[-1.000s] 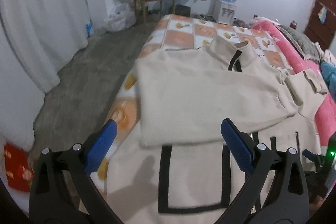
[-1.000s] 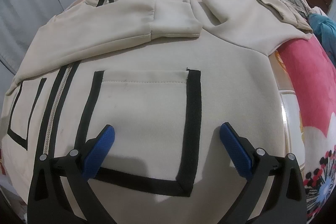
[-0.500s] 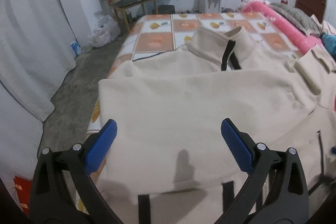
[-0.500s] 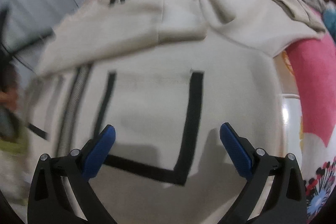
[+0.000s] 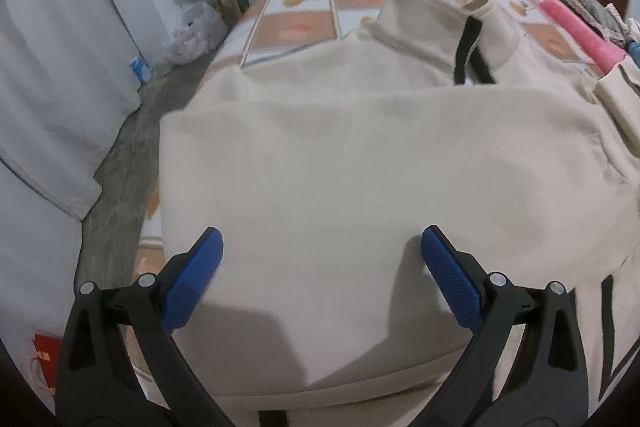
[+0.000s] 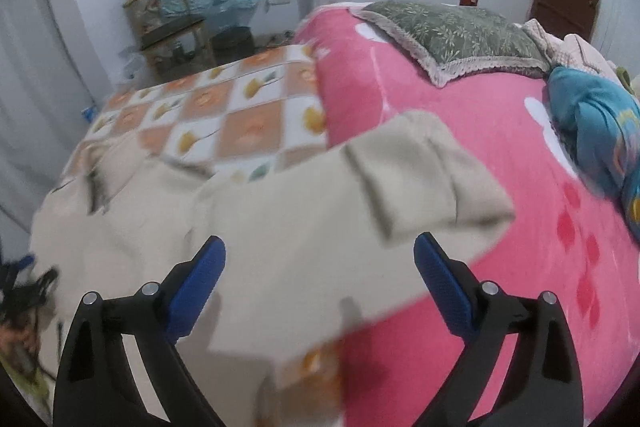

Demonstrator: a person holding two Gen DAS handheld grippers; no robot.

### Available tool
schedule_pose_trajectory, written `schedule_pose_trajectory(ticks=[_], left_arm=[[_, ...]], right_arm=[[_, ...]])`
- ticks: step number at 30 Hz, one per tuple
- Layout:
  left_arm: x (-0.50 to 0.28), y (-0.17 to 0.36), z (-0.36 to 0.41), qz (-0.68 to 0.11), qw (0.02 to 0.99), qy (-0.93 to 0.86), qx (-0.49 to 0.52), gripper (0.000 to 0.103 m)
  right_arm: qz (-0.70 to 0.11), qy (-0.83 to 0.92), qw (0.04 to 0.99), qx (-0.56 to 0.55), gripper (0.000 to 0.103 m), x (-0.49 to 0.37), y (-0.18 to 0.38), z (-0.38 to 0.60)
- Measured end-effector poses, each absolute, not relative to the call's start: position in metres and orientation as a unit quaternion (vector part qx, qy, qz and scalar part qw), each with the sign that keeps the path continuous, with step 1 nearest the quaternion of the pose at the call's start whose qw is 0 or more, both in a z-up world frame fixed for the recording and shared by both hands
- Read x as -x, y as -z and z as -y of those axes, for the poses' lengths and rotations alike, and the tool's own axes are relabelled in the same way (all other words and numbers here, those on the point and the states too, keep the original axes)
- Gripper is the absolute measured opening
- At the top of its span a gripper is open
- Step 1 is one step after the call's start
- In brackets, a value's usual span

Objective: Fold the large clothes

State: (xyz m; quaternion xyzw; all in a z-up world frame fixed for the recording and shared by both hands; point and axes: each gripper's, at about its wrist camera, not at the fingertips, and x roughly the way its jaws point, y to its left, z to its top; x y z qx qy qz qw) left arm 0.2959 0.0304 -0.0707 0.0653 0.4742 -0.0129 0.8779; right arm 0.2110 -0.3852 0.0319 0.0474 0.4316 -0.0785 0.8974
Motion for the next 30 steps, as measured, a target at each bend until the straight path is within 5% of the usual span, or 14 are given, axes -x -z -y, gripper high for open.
schedule_pose_trajectory(ticks=[9,21,24,30], left_arm=[[-0.296,0.074,-0.036,-0.474,0.879,0.022,-0.044,0.097],[-0.298,0.073,-0.036,-0.474,0.879,0.022,-0.041,0.097],[-0.298,0.073,-0.035,-0.474,0.879,0.021,-0.04,0.097],[-0.297,0.074,-0.035,-0.47,0.881,0.021,-0.038,0.097]], right_arm=[[-0.492,0.127,0.861,0.011,0.081,-0.29,0.02,0.414],[-0.501,0.151,0.852,-0.015,0.036,-0.28,0.026,0.442],[-0.5,0.154,0.852,-0.018,0.011,-0.281,0.022,0.442],[-0.466,0.144,0.871,-0.057,0.008,-0.259,-0.018,0.449]])
